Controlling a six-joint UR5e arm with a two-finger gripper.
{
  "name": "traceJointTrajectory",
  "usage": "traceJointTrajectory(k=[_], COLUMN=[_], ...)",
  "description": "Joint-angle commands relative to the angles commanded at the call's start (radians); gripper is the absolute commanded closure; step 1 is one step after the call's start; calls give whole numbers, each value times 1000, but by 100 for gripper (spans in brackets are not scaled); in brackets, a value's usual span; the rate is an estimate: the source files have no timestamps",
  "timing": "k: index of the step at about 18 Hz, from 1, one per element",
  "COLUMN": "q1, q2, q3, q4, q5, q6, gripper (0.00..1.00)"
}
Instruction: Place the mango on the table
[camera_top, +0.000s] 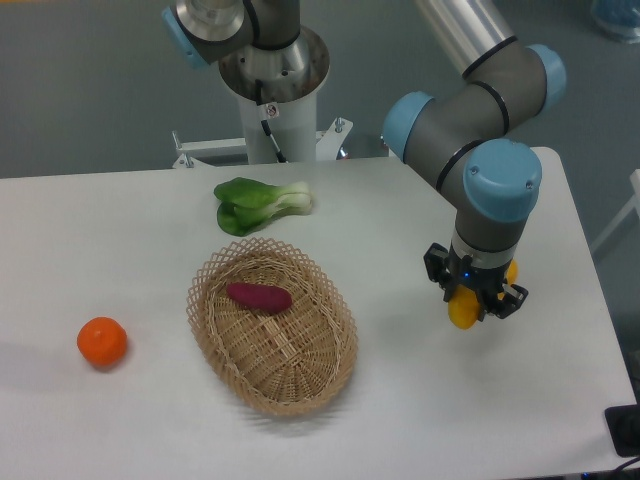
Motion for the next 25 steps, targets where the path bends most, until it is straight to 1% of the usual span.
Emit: traceJointTrajectory(k=[12, 16, 23, 25], q1=[0, 0, 3, 3], q2=[0, 3, 35, 47], q3=[6, -5, -75, -101], q4=[-3, 0, 0, 2], q5=[2, 0, -2, -2], q6=[2, 5, 11, 59], gripper=[65, 65, 65, 65])
